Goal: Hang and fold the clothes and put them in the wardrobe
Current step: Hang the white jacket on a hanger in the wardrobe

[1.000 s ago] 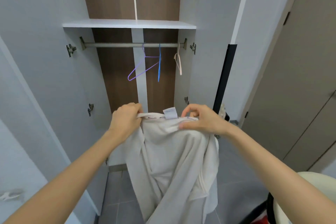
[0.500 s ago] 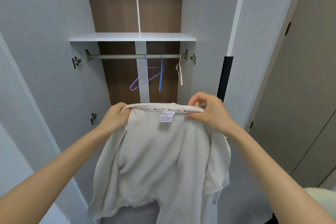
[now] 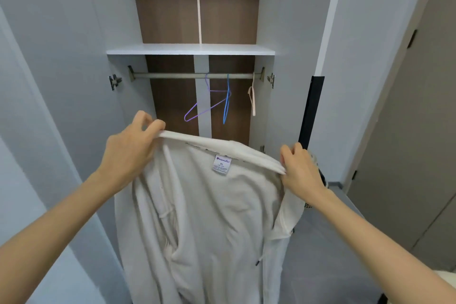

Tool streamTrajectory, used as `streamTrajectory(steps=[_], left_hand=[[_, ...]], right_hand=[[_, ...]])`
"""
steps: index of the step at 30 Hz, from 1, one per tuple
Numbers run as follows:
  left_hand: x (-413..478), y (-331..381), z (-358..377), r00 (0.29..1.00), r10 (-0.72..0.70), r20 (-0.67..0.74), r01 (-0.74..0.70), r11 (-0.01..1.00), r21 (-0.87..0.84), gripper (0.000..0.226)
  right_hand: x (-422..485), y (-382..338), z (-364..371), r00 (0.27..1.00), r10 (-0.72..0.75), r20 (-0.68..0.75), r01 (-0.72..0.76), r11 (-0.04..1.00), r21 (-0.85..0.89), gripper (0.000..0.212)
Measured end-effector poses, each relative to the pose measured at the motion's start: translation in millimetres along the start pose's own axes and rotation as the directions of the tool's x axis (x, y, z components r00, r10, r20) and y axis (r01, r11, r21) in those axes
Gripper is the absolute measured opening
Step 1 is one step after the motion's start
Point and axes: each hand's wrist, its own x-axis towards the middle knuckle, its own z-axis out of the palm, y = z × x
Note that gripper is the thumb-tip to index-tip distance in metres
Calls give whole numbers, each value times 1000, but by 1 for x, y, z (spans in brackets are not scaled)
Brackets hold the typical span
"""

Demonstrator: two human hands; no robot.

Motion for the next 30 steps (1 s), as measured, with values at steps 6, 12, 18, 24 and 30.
streamTrajectory(steps=[6, 12, 18, 24, 30], left_hand=[[-15, -13, 31, 939, -339, 66, 343, 937, -71, 10], [-16, -53, 72, 664, -698, 269, 744, 653, -141, 14], [28, -77, 124, 409, -733, 543, 862, 116, -494, 24], [83, -127, 160, 687, -601, 408, 725, 541, -425, 22], [135, -207, 207, 831, -499, 248, 553, 789, -268, 21]], right_hand=[[14, -19, -4, 993, -116, -24, 118, 987, 113, 15], [54, -40, 21, 995, -61, -74, 92, 839, 536, 15], [117, -60, 70, 929, 99, 357, -338, 620, 708, 18], [215, -78, 110, 854, 250, 456, -516, 524, 678, 17], [313, -114, 168, 887, 117, 446, -373, 750, 546, 13]])
